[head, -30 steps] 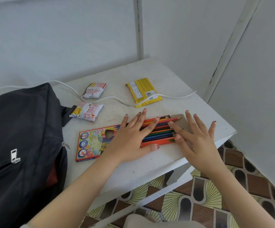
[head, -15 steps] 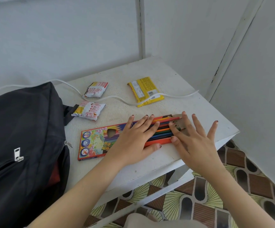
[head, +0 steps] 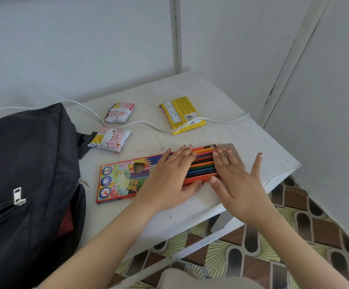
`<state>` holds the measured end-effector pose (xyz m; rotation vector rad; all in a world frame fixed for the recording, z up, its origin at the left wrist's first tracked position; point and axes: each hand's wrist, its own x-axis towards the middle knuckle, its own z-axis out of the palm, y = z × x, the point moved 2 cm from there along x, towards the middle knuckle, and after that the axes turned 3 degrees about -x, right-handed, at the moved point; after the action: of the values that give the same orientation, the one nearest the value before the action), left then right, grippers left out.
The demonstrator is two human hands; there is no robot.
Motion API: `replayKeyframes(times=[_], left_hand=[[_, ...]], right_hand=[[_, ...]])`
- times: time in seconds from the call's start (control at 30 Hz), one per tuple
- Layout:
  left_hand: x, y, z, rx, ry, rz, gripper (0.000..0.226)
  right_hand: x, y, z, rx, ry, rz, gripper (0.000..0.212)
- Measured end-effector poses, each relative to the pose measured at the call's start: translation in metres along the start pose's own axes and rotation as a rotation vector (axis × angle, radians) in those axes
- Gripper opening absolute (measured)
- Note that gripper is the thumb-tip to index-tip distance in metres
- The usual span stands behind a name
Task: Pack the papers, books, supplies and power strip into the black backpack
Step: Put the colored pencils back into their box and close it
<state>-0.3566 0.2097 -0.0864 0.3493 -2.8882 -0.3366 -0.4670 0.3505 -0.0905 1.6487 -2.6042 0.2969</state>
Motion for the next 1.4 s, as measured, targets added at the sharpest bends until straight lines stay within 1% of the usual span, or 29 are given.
replayKeyframes(times=[0.07, 0.13, 0.23, 0.3, 0.4, 0.47, 0.6, 0.7, 0.77, 0.87, 0.93, 0.97, 1.03, 1.1, 1.13, 1.2, 1.27, 1.33, 1.4], left_hand=[[-0.001, 0.000, 0.000, 0.003, -0.003, 0.009, 0.073], [-0.001, 0.000, 0.000, 0.007, -0.016, 0.022, 0.074], [-0.001, 0.002, -0.003, -0.018, -0.007, 0.008, 0.073], [-0.001, 0.002, -0.004, -0.023, 0.007, -0.001, 0.070], [-0.002, 0.001, -0.003, -0.004, 0.008, -0.008, 0.065], [-0.003, 0.001, -0.003, 0.007, 0.011, -0.016, 0.065], [-0.002, 0.000, -0.002, 0.083, -0.018, -0.033, 0.076], [-0.002, 0.000, -0.001, 0.096, -0.057, -0.026, 0.074], [-0.002, -0.001, 0.000, 0.096, -0.077, -0.027, 0.074], [-0.002, -0.002, 0.001, 0.080, -0.076, -0.024, 0.077], [-0.003, -0.003, -0.002, 0.055, -0.053, -0.024, 0.080], [-0.004, -0.005, -0.004, 0.043, -0.041, -0.035, 0.081], [-0.008, -0.011, -0.010, 0.031, -0.040, -0.088, 0.087], [-0.015, -0.021, -0.014, 0.035, -0.080, -0.182, 0.096], [-0.018, -0.027, -0.016, 0.039, -0.118, -0.234, 0.102], [-0.024, -0.040, -0.020, 0.025, -0.219, -0.313, 0.114], [-0.027, -0.048, -0.023, -0.058, -0.273, -0.332, 0.119], [-0.027, -0.050, -0.026, -0.170, -0.260, -0.319, 0.116], [-0.027, -0.050, -0.027, -0.254, -0.231, -0.298, 0.111]], right_hand=[[0.001, -0.001, -0.001, 0.016, -0.004, -0.011, 0.081], [0.001, 0.001, -0.003, 0.087, -0.004, -0.014, 0.080], [0.001, 0.003, -0.005, 0.164, 0.032, 0.047, 0.077], [0.001, 0.007, -0.005, 0.122, 0.065, 0.137, 0.078], [0.004, 0.012, -0.001, 0.000, 0.019, 0.217, 0.084], [0.005, 0.012, 0.001, -0.034, -0.005, 0.214, 0.084], [0.006, 0.012, 0.000, -0.092, -0.039, 0.185, 0.076], [0.009, 0.013, -0.002, -0.154, -0.054, 0.164, 0.074], [0.009, 0.014, -0.003, -0.147, -0.060, 0.158, 0.074], [0.008, 0.015, -0.002, -0.037, -0.045, 0.164, 0.075], [0.006, 0.016, -0.002, 0.074, 0.007, 0.188, 0.072], [0.005, 0.017, -0.002, 0.151, 0.047, 0.210, 0.071], [0.005, 0.019, -0.005, 0.379, 0.133, 0.271, 0.069], [0.006, 0.026, -0.012, 0.620, 0.213, 0.318, 0.061], [0.007, 0.029, -0.016, 0.660, 0.238, 0.310, 0.055], [0.010, 0.033, -0.020, 0.622, 0.214, 0.241, 0.048], [0.013, 0.037, -0.018, 0.629, 0.144, 0.165, 0.041], [0.017, 0.039, -0.016, 0.661, 0.078, 0.104, 0.034], [0.020, 0.040, -0.013, 0.650, 0.017, 0.046, 0.032]])
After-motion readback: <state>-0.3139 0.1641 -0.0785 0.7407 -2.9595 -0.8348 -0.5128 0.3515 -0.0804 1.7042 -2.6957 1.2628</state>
